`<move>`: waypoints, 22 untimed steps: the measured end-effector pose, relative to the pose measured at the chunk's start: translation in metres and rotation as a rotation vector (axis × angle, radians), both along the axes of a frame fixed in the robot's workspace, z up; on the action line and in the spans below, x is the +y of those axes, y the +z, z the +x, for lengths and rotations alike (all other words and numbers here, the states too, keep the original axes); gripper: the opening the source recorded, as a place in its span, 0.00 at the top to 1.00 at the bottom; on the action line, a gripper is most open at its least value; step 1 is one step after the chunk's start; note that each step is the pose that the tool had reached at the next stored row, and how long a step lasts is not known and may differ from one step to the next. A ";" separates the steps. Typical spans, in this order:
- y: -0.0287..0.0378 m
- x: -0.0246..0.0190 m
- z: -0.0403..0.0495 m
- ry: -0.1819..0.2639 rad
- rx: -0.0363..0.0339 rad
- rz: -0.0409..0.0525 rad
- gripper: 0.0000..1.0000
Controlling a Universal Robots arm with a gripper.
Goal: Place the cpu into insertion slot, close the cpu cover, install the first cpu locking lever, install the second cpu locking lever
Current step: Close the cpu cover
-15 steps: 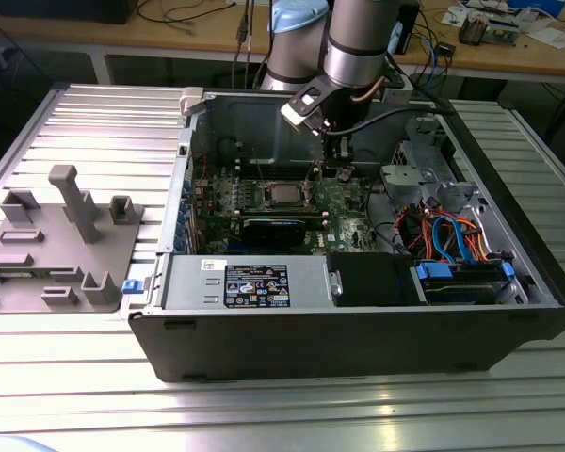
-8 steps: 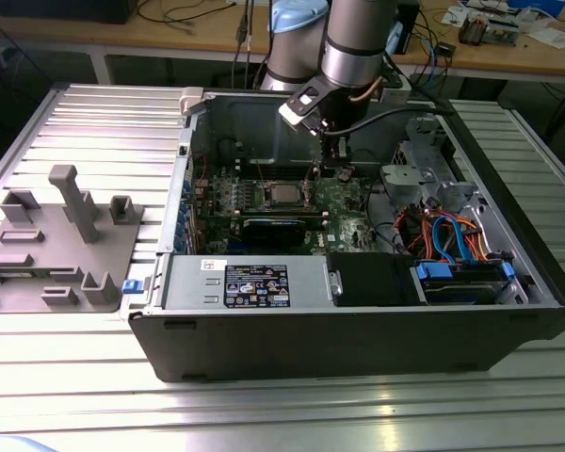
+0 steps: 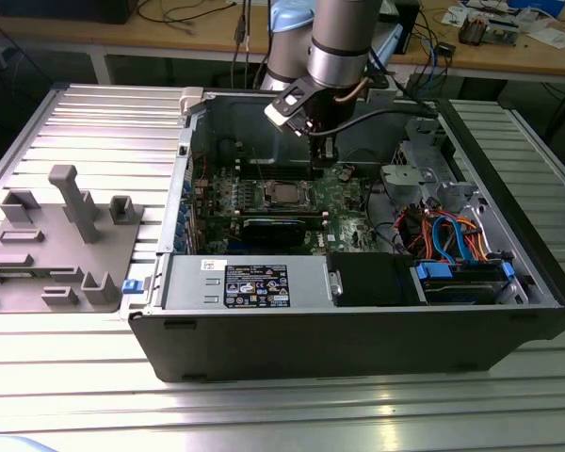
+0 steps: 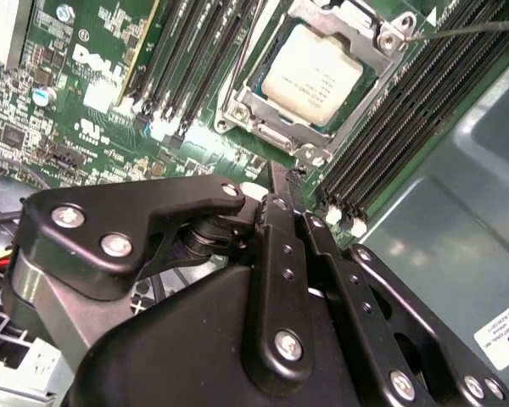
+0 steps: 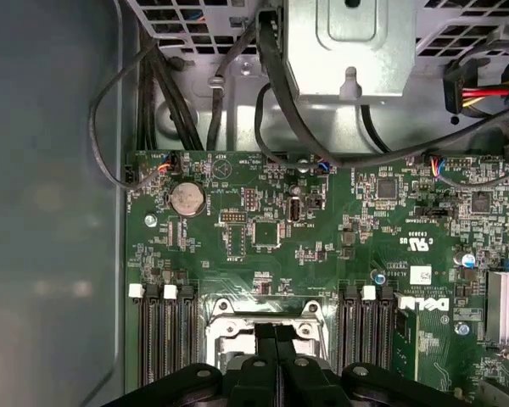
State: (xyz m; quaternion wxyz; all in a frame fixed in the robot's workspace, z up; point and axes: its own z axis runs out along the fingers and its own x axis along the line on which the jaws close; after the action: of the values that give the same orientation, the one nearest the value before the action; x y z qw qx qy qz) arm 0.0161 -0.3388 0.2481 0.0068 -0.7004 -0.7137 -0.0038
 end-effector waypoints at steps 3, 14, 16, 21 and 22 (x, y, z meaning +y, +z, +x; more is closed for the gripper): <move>-0.0015 -0.0005 -0.0062 0.000 0.0000 0.0013 0.89; -0.0059 -0.0005 -0.0353 0.000 0.0002 0.0017 0.89; -0.0068 -0.0005 -0.0401 0.000 0.0004 0.0018 0.89; -0.0110 -0.0007 -0.0484 0.000 0.0033 0.0020 0.89; -0.0119 -0.0007 -0.0495 0.000 0.0039 0.0020 0.89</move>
State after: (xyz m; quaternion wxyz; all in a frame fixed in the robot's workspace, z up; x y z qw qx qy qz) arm -0.0334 -0.3394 0.2362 0.0088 -0.7004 -0.7137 -0.0031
